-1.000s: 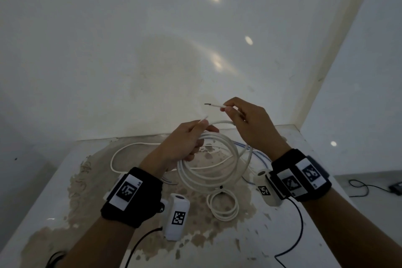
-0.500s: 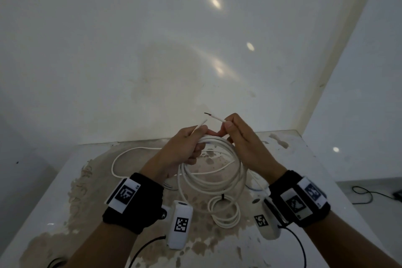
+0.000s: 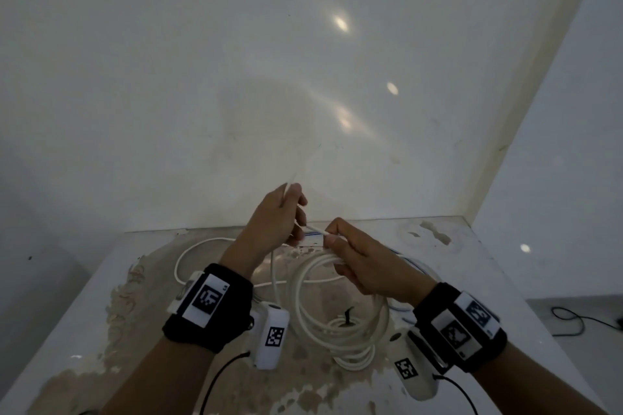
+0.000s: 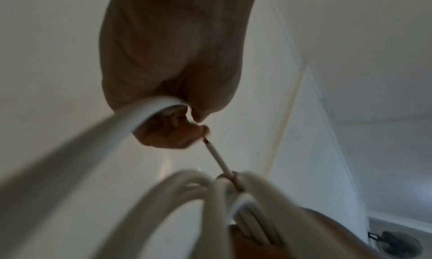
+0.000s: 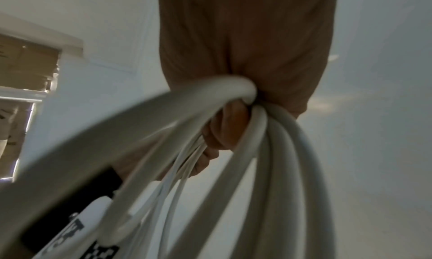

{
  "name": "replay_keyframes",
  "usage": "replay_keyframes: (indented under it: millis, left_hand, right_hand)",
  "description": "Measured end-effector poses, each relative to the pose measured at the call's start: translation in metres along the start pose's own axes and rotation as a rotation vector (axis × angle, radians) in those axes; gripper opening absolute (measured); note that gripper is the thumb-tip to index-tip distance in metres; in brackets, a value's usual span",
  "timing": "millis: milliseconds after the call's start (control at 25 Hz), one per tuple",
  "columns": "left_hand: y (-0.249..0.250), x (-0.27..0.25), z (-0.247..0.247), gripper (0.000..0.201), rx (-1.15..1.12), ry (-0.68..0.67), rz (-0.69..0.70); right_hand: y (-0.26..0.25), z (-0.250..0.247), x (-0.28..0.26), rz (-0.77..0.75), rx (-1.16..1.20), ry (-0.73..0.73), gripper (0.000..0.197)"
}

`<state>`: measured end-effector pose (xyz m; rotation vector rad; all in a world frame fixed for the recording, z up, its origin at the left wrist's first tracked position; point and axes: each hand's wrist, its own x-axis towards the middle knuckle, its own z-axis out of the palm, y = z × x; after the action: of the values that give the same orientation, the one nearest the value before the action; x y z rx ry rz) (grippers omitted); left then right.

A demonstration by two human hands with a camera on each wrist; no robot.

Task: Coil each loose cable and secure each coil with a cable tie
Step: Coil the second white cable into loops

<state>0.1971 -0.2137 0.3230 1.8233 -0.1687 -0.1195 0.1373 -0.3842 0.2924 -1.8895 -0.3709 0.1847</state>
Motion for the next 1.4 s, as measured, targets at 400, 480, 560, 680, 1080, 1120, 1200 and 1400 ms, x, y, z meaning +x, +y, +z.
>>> replay_keyframes:
  millis: [400, 480, 560, 680, 1080, 1120, 1200, 1400]
  left_hand:
    - [-0.027, -0.004, -0.011, 0.057, 0.014, -0.053, -0.173]
    - [-0.050, -0.013, -0.012, 0.078, -0.077, -0.062, -0.321]
    - [-0.070, -0.019, -0.007, 0.084, -0.187, 0.054, -0.367]
    - [-0.096, -0.025, -0.006, 0.088, -0.384, 0.227, -0.518]
    - [-0.094, -0.019, -0.018, 0.062, -0.858, -0.154, -0.171]
    - [-0.088, -0.016, -0.019, 0.057, -0.710, -0.151, -0.082]
    - [-0.076, -0.010, -0.020, 0.053, -0.296, -0.177, 0.131]
    - [-0.048, 0.001, -0.021, 0.030, 0.365, -0.121, 0.496]
  right_hand:
    - [0.013, -0.020, 0.006, -0.025, 0.119, 0.480, 0.024]
    - [0.019, -0.029, 0.009, -0.021, 0.172, 0.596, 0.023]
    - [0.024, -0.036, 0.012, 0.014, 0.246, 0.698, 0.023]
    - [0.025, -0.044, 0.016, 0.075, 0.401, 0.841, 0.024]
    - [0.031, -0.059, 0.017, 0.143, 0.516, 0.938, 0.021]
    - [0.032, -0.059, 0.015, 0.139, 0.499, 0.916, 0.022]
    - [0.036, -0.058, 0.015, 0.119, 0.464, 0.863, 0.023]
    - [0.045, -0.058, 0.010, 0.054, 0.389, 0.709, 0.025]
